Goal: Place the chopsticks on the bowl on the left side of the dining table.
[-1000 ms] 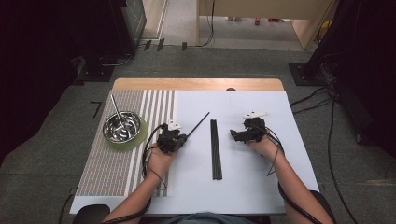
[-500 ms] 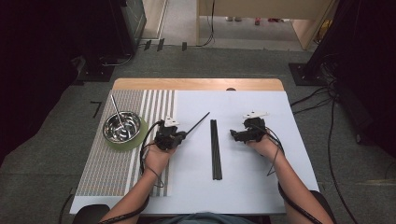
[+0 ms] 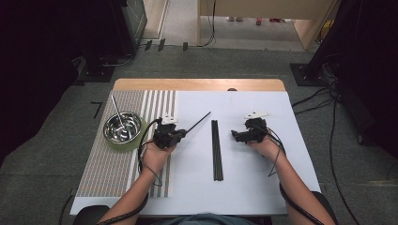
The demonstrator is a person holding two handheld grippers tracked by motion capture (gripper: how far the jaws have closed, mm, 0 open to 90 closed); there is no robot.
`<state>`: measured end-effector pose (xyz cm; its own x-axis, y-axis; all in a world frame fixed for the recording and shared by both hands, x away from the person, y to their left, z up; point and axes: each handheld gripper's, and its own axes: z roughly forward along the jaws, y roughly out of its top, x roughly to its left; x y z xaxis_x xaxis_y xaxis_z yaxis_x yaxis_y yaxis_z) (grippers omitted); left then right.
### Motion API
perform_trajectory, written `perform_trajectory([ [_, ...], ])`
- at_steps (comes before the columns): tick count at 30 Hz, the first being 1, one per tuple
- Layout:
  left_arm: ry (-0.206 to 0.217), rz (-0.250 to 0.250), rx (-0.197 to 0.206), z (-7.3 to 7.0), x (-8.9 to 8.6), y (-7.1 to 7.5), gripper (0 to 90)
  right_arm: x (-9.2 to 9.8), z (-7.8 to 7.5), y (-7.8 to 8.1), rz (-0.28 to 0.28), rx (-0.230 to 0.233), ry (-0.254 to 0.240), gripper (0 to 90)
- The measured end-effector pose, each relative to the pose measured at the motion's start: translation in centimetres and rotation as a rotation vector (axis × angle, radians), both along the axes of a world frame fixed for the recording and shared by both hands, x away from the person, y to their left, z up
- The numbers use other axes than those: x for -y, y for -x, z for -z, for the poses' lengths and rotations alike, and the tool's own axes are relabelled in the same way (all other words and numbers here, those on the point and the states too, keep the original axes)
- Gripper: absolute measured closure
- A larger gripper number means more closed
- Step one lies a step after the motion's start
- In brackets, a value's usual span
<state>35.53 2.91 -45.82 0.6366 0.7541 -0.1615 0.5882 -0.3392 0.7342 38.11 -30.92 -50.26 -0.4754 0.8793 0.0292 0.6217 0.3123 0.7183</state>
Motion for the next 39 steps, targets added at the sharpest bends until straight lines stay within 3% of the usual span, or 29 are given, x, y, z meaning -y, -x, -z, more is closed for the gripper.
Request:
perform_trajectory([
  [27,0.037,-0.001,0.015,-2.1,-1.5,-0.2,87.6,0.0,0.0,0.0,0.000,0.002,0.000,7.7],
  [39,0.039,0.009,0.000,-2.7,-2.2,-0.4,87.6,0.0,0.0,0.0,-0.001,0.002,0.000,7.7],
])
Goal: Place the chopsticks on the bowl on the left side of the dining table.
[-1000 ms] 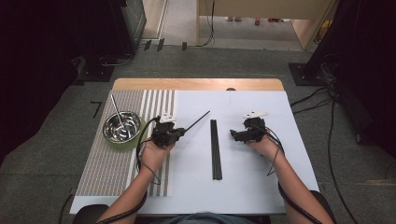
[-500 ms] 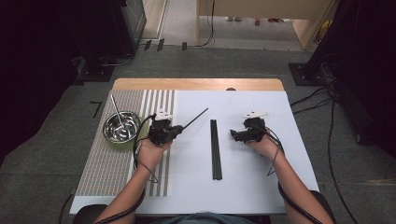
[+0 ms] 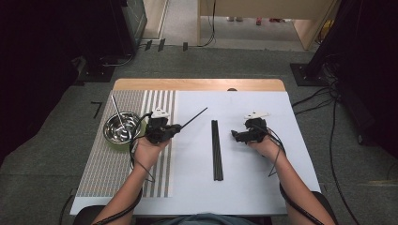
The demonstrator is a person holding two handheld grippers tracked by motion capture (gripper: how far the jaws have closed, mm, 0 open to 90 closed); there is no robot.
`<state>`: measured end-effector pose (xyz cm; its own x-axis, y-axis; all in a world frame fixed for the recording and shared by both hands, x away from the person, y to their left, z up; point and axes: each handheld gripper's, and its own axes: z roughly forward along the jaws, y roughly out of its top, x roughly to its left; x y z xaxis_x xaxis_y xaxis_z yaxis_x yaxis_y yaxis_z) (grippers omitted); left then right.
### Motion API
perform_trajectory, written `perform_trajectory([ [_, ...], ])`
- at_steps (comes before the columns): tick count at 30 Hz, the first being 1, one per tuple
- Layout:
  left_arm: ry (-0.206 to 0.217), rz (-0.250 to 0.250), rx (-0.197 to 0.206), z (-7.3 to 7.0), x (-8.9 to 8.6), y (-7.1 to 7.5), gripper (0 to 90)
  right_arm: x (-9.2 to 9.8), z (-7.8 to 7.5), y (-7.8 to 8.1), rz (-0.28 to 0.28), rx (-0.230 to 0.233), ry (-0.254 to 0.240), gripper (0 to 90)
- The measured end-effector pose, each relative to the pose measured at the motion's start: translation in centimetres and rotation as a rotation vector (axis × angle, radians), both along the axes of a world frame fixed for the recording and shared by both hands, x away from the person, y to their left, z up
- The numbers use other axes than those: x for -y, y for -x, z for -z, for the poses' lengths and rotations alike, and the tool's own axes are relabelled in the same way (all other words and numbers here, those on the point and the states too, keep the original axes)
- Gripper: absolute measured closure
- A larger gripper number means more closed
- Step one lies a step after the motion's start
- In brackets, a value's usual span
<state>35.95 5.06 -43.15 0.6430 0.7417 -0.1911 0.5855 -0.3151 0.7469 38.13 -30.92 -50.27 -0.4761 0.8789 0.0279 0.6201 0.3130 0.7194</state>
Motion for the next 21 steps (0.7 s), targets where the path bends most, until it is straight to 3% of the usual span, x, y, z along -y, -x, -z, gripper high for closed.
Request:
perform_trajectory([
  [21,-0.008,0.024,0.026,-1.5,-1.7,0.0,87.6,0.0,0.0,0.0,0.000,0.000,0.000,7.7],
])
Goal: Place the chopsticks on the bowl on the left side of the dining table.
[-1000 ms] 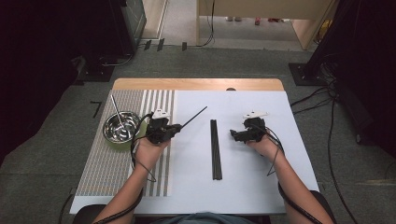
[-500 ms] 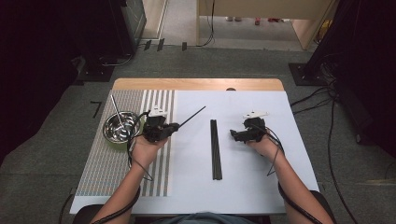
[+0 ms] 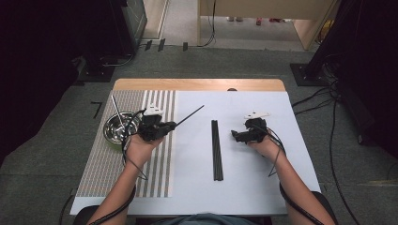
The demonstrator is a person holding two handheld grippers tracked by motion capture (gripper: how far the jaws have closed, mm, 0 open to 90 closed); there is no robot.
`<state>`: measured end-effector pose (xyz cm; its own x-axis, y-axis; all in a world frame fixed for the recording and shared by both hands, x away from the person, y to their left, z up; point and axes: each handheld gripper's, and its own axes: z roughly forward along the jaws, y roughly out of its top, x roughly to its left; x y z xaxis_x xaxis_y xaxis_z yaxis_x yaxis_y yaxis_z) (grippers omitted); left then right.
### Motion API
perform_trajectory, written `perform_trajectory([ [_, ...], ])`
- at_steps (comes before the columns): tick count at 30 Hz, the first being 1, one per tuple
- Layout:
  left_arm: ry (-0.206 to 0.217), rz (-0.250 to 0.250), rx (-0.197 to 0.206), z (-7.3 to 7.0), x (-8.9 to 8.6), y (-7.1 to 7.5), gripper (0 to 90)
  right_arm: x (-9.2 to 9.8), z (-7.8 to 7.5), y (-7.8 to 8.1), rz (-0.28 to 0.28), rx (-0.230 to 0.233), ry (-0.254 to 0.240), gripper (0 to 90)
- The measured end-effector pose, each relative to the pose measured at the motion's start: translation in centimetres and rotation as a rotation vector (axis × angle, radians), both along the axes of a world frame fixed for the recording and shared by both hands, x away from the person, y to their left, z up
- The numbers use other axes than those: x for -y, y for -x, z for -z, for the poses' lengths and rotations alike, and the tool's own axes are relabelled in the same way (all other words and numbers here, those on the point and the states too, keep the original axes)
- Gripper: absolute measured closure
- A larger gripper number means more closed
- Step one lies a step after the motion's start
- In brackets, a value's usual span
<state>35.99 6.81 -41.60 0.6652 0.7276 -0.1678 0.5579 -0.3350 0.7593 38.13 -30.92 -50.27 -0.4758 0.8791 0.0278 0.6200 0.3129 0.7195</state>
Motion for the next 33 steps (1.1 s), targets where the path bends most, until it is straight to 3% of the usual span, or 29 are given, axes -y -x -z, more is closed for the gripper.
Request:
perform_trajectory([
  [33,-0.006,-0.033,0.012,-1.0,-4.3,-0.3,87.5,0.0,0.0,0.0,0.000,0.000,0.000,7.7],
])
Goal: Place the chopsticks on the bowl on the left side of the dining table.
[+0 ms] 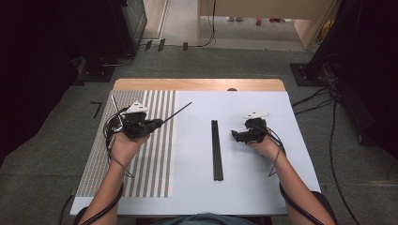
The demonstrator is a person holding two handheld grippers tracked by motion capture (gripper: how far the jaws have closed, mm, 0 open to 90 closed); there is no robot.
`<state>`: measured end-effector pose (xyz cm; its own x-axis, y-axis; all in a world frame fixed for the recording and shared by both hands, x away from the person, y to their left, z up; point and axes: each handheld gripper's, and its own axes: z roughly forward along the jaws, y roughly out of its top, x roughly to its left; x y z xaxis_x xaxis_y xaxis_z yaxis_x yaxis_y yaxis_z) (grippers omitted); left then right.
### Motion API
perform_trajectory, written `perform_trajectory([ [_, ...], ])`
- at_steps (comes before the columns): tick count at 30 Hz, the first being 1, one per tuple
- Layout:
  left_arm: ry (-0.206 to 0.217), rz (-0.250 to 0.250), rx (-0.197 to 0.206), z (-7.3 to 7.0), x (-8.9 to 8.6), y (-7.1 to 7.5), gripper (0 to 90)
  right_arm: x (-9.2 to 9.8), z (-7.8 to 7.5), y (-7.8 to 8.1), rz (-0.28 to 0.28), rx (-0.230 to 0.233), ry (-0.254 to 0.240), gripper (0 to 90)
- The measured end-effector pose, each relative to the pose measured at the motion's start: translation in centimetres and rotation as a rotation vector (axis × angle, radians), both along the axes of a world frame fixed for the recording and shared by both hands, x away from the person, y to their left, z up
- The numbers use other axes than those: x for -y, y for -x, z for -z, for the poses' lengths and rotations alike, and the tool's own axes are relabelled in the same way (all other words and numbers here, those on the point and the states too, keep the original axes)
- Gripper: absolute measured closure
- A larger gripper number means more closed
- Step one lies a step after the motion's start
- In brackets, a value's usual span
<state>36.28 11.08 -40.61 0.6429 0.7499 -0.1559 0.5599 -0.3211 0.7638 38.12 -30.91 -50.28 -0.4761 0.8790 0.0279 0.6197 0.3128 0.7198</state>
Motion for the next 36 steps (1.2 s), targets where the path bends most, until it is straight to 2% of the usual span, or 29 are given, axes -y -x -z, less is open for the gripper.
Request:
perform_trajectory([
  [36,0.001,-0.065,0.001,-0.3,-4.1,0.1,87.5,0.0,0.0,0.0,0.001,-0.001,0.000,7.7],
])
